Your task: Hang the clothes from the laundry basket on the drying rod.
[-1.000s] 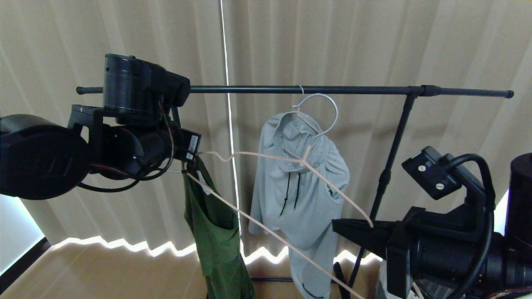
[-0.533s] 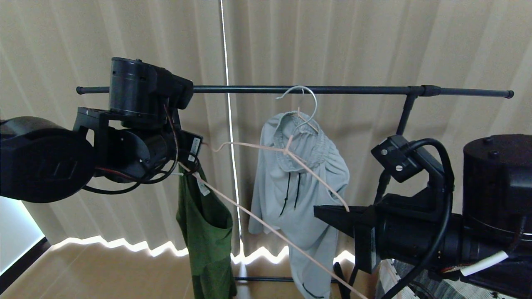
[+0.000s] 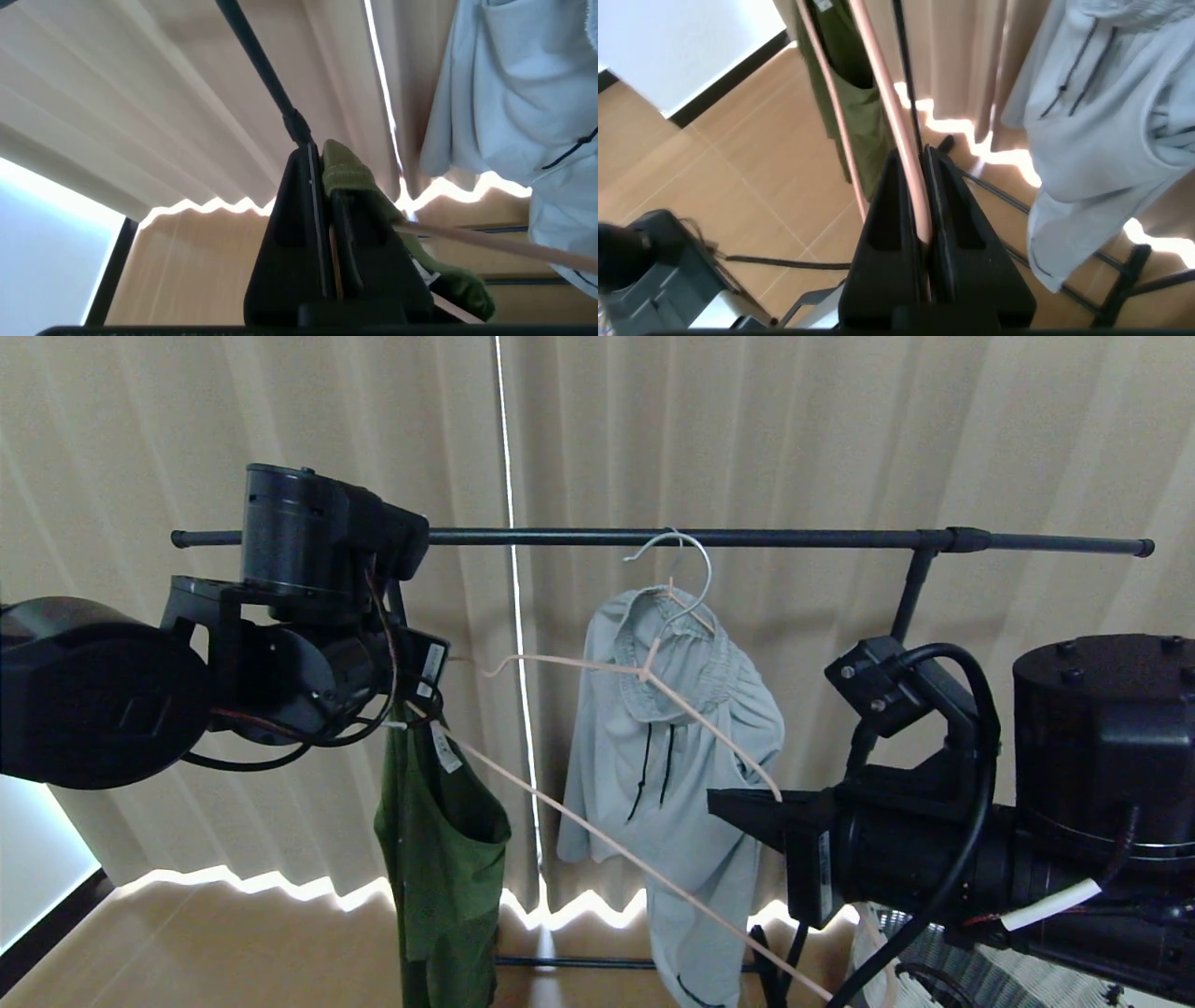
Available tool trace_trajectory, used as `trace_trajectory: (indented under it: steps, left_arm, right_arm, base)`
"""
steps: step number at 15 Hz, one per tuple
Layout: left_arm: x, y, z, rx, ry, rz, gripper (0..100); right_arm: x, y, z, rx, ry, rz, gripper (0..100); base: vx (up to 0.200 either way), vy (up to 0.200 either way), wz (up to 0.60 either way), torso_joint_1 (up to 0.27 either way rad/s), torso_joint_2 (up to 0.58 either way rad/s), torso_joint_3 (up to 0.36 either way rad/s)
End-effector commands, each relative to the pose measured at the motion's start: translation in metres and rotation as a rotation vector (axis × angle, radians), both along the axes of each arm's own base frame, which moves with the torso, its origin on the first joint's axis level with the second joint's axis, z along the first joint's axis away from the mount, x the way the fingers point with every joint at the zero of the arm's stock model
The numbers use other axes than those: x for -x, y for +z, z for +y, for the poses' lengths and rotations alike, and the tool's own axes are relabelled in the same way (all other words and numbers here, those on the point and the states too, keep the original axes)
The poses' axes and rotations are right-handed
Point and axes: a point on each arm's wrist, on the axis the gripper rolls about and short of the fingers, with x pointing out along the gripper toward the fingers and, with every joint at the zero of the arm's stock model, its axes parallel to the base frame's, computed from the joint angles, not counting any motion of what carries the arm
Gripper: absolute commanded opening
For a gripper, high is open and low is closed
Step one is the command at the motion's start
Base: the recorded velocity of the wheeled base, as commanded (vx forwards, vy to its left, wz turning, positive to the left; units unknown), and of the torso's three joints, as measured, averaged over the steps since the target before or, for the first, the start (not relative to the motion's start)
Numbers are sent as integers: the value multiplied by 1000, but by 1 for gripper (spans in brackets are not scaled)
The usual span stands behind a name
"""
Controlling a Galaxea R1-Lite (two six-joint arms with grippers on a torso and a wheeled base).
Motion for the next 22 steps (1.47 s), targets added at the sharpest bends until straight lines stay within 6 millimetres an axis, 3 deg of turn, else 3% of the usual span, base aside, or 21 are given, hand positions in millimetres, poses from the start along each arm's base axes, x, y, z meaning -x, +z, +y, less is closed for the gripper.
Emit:
trace_trajectory:
  steps: [1,12,22]
  left_arm:
    - [1,0,0,1,-1,-1,0]
    - [2,-2,-1,-22,22,1,0]
    - [24,12,-17,2,-33,-46,0]
  right_arm:
    - [-1,1,-1,-3,-5,-2,0]
    - [-6,4,-7,-8,-35,-14,0]
    - [-44,-6,36,15,-27,7,0]
  base:
    - [0,0,0,0,0,0]
    - [0,0,0,0,0,0]
    - [0,0,0,0,0,0]
